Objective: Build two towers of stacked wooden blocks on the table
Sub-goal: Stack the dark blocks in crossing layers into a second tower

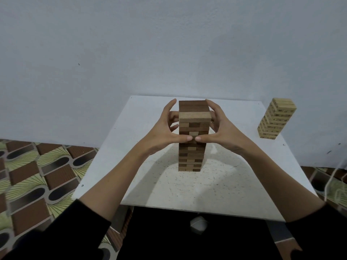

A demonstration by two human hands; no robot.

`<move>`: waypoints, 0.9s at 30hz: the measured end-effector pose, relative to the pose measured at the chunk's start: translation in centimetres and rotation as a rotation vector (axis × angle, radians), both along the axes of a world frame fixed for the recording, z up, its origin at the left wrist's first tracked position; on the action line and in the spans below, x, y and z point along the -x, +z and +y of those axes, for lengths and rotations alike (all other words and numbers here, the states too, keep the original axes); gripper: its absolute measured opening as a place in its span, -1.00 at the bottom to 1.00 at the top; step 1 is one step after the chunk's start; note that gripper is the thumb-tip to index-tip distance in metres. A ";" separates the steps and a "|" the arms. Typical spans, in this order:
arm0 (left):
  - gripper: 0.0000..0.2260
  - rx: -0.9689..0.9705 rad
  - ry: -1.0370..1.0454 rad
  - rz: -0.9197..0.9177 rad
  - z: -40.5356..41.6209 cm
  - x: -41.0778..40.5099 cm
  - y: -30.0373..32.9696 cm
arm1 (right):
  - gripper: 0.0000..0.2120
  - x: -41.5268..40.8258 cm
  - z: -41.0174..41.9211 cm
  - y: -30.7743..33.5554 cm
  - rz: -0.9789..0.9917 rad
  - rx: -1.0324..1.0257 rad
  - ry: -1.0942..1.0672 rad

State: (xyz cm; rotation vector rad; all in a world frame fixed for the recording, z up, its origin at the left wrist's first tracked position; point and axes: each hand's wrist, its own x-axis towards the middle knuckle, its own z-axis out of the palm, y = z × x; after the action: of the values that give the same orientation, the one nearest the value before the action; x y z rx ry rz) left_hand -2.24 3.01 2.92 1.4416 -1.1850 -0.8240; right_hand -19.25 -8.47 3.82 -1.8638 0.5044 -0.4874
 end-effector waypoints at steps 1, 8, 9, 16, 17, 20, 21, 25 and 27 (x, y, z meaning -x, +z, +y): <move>-0.07 0.002 -0.003 0.000 0.0 0.0 0.0 | 0.01 0.0 -0.1 0.0 -0.002 0.005 -0.003; -0.03 0.010 0.013 -0.013 0.0 0.1 -0.1 | -0.03 -0.2 -0.2 -0.3 -0.021 0.013 -0.012; -0.05 0.011 0.020 -0.013 0.0 0.1 -0.2 | -0.03 -0.2 -0.2 -0.4 -0.024 0.013 -0.012; -0.08 0.006 0.029 -0.005 -0.1 0.0 -0.5 | -0.04 -0.2 -0.2 -0.6 -0.031 0.018 -0.021; -0.08 0.006 0.029 -0.001 -0.1 0.0 -0.5 | -0.03 -0.2 -0.2 -0.6 -0.029 0.016 -0.020; -0.06 -0.003 0.013 0.015 -0.1 0.0 -0.6 | 0.01 -0.2 -0.4 -0.8 -0.017 0.001 -0.013; -0.03 -0.010 0.002 0.020 -0.1 0.0 -0.6 | 0.02 -0.1 -0.4 -0.9 -0.010 0.000 -0.008; 0.01 -0.020 -0.022 0.031 0.0 0.0 -1.1 | 0.08 0.0 -0.3 -1.3 0.006 0.002 -0.002; 0.01 -0.016 -0.020 0.033 0.0 0.0 -1.3 | 0.08 0.0 -0.3 -1.4 0.004 0.001 -0.003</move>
State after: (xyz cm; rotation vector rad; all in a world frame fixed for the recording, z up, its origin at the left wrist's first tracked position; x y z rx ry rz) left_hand -2.26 3.04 1.64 1.4262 -1.1724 -0.8695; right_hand -19.25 -8.74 2.42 -1.8653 0.5101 -0.4866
